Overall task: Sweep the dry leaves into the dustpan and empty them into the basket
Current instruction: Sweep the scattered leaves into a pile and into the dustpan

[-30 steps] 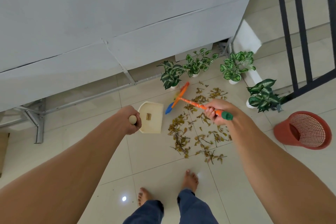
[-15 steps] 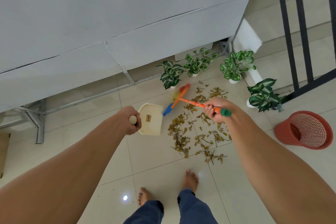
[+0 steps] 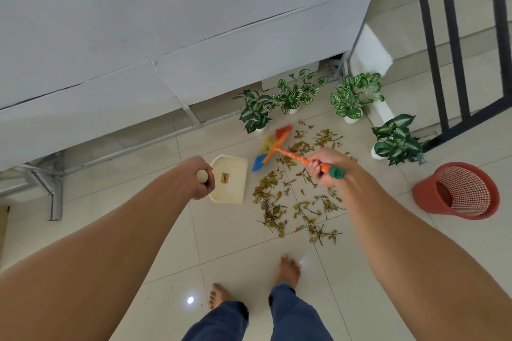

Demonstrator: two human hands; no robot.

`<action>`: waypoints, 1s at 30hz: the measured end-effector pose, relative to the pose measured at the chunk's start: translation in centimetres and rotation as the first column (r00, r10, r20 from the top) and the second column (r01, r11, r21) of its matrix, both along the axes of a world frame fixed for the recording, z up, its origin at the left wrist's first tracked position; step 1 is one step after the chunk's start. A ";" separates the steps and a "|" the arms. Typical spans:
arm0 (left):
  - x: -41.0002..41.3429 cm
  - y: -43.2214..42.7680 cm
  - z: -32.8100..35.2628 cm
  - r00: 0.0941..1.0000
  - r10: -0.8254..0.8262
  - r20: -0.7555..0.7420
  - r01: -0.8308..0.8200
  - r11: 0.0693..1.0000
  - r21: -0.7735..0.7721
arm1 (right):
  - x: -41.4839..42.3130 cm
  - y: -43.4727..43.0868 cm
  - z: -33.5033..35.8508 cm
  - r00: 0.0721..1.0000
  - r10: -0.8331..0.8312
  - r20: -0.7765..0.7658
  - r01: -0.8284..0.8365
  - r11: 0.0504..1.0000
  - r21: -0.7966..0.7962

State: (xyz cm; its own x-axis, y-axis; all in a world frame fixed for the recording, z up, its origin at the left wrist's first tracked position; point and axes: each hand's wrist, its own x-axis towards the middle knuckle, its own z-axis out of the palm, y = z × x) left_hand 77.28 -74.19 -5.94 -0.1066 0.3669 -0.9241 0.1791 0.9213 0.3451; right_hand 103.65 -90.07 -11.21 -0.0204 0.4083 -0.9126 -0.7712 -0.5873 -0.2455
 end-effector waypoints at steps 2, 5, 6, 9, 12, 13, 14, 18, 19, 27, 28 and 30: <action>0.6 0.1 -0.3 0.990 0.138 0.013 -0.137 0.988 -0.066 | 0.2 -0.6 0.2 1.000 -0.014 0.013 0.014 1.000 -0.009; 0.9 0.0 -0.7 0.996 0.093 -0.014 -0.094 0.995 -0.022 | -0.2 -2.6 0.3 0.995 -0.020 0.101 0.016 0.999 0.048; 1.1 -0.1 -0.4 0.995 0.097 -0.012 -0.097 0.995 -0.031 | -0.5 -3.2 0.3 0.994 -0.001 0.111 -0.005 0.999 0.051; 1.4 -0.5 0.2 0.999 0.046 0.005 -0.046 0.998 -0.030 | -0.5 -3.3 -0.1 0.998 -0.055 -0.006 0.056 0.996 0.064; 1.6 -0.5 0.6 0.999 0.037 -0.002 -0.037 0.999 -0.030 | -0.2 -1.6 0.2 0.996 -0.082 -0.032 0.083 0.995 0.059; 1.7 -0.4 0.6 0.999 0.035 -0.007 -0.035 0.999 -0.036 | -0.1 -1.3 0.1 0.996 -0.088 -0.020 0.088 0.995 0.048; 1.8 -0.4 0.8 1.000 0.028 -0.008 -0.029 0.999 -0.040 | 0.0 -1.2 0.1 0.994 -0.105 -0.016 0.106 0.994 0.031; 2.1 0.2 0.4 0.998 0.057 -0.012 -0.057 0.997 -0.051 | 0.1 -3.4 0.6 0.983 -0.172 -0.065 0.173 0.985 0.013; 2.2 0.4 0.2 0.998 0.056 -0.017 -0.057 0.997 -0.047 | 0.2 -4.0 0.6 0.985 -0.166 -0.053 0.168 0.985 0.035; 2.6 0.1 0.5 0.999 0.012 -0.035 -0.014 0.999 -0.032 | 2.2 -1.4 0.9 0.967 -0.243 -0.073 0.249 0.964 0.091; 2.7 0.0 0.6 0.999 0.004 -0.035 -0.005 0.999 -0.033 | 2.5 -0.8 0.5 0.962 -0.260 -0.089 0.266 0.961 0.072; 2.8 -0.1 0.6 0.999 -0.007 -0.033 0.006 0.999 -0.036 | 3.1 -0.7 -0.1 0.962 -0.265 -0.065 0.268 0.962 0.046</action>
